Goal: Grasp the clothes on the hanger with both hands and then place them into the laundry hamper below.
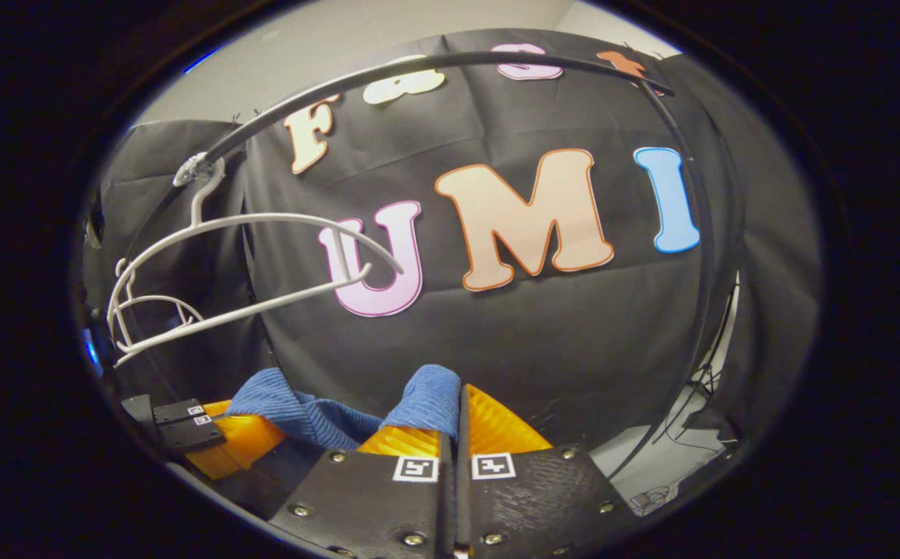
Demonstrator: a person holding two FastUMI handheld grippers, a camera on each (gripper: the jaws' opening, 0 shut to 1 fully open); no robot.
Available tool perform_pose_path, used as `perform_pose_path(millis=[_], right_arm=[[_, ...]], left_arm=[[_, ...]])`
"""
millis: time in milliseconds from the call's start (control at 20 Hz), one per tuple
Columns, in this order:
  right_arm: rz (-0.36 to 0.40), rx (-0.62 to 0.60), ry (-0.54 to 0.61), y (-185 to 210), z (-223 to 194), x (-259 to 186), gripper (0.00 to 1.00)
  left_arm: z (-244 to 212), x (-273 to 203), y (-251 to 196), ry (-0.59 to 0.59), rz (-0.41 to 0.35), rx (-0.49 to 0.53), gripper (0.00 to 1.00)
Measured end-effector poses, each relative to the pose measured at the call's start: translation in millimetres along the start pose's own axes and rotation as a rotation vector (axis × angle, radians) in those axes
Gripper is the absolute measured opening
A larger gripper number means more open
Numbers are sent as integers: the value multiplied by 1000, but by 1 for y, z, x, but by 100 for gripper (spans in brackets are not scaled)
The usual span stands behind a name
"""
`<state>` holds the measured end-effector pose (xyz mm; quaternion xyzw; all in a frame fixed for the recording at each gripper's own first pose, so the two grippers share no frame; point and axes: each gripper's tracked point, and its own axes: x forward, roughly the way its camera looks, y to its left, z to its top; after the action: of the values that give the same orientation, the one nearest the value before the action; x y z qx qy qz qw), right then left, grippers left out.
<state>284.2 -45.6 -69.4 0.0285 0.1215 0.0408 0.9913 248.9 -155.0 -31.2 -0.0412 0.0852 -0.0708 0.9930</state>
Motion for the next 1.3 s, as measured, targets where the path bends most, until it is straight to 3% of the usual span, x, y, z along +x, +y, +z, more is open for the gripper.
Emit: perform_pose_path(millis=[350, 850, 1000, 1300], right_arm=[[-37, 4, 129, -11, -61, 31, 2], [-122, -3, 355, -31, -168, 73, 2], [-132, -19, 452, -32, -211, 77, 2], [-182, -27, 607, -43, -282, 72, 2]], left_arm=[[-61, 35, 6, 90, -21, 54, 1], [-169, 70, 16, 293, -54, 38, 1], [-209, 70, 11, 375, -82, 69, 1], [-285, 72, 24, 541, -87, 12, 1]])
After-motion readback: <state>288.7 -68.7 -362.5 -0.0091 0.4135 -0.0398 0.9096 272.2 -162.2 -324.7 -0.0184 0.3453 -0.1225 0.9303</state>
